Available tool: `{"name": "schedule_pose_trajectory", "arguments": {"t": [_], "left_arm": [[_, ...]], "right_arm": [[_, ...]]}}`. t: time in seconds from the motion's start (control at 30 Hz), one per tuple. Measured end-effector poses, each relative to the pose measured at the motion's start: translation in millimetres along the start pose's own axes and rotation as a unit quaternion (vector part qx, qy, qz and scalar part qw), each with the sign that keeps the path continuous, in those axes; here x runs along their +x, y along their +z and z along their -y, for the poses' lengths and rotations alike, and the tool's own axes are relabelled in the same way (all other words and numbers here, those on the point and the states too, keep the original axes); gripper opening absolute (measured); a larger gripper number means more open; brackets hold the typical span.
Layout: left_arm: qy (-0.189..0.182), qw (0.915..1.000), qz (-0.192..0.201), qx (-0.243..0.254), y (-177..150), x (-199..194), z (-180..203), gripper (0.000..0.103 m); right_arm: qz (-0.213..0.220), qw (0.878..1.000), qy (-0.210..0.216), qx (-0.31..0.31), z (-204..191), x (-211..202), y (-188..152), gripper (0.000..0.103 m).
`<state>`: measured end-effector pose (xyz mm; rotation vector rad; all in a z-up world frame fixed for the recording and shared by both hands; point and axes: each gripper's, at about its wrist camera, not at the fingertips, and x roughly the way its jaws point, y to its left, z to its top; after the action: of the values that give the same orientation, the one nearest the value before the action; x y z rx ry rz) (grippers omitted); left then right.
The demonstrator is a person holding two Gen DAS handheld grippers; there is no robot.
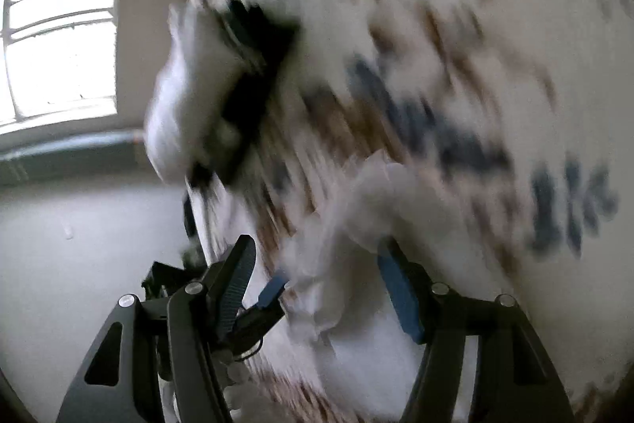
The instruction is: Fold small clothes
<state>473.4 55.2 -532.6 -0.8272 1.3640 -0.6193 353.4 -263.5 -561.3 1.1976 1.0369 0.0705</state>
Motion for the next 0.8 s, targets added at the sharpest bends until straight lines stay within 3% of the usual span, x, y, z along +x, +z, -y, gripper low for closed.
{"name": "schedule_pose_trajectory", "arguments": {"t": [0.13, 0.2, 0.3, 0.43, 0.5, 0.53, 0.57, 0.6, 0.7, 0.8], "left_arm": [[0.009, 0.9989, 0.004, 0.046, -11, -20, 9, 0.063], [0.05, 0.9969, 0.003, 0.06, -32, -30, -2, 0.063], [0.116, 0.9923, -0.012, 0.042, -59, -29, -37, 0.063], [0.131, 0.9907, -0.035, -0.009, -68, -6, -77, 0.06], [0.126, 0.9918, -0.019, 0.006, -67, 4, -76, 0.059], [0.128, 0.9911, -0.01, 0.033, -65, 9, -66, 0.043], [0.131, 0.9898, -0.005, 0.056, -64, 12, -56, 0.005], [0.141, 0.9866, 0.0, 0.083, -63, 14, -42, 0.002], [0.123, 0.9852, 0.02, 0.118, -62, 12, -14, 0.003], [0.13, 0.983, 0.022, 0.128, -57, 14, -3, 0.003]], "right_arm": [[0.025, 0.997, -0.054, -0.05, -12, -26, 1, 0.067], [0.019, 0.991, -0.11, -0.073, -5, -35, -6, 0.067], [-0.014, 0.986, -0.149, -0.071, 17, -34, -14, 0.067], [-0.047, 0.994, -0.096, -0.005, 51, -16, -15, 0.066], [-0.045, 0.996, -0.078, 0.019, 60, -7, -13, 0.054], [-0.045, 0.996, -0.077, 0.021, 60, -3, -12, 0.022], [-0.043, 0.996, -0.078, 0.025, 60, 0, -11, 0.007], [-0.03, 0.996, -0.08, 0.024, 58, -1, -11, 0.006], [-0.009, 0.994, -0.11, -0.001, 45, -10, -13, 0.004], [0.009, 0.991, -0.131, -0.029, 31, -29, -12, 0.004]]}}
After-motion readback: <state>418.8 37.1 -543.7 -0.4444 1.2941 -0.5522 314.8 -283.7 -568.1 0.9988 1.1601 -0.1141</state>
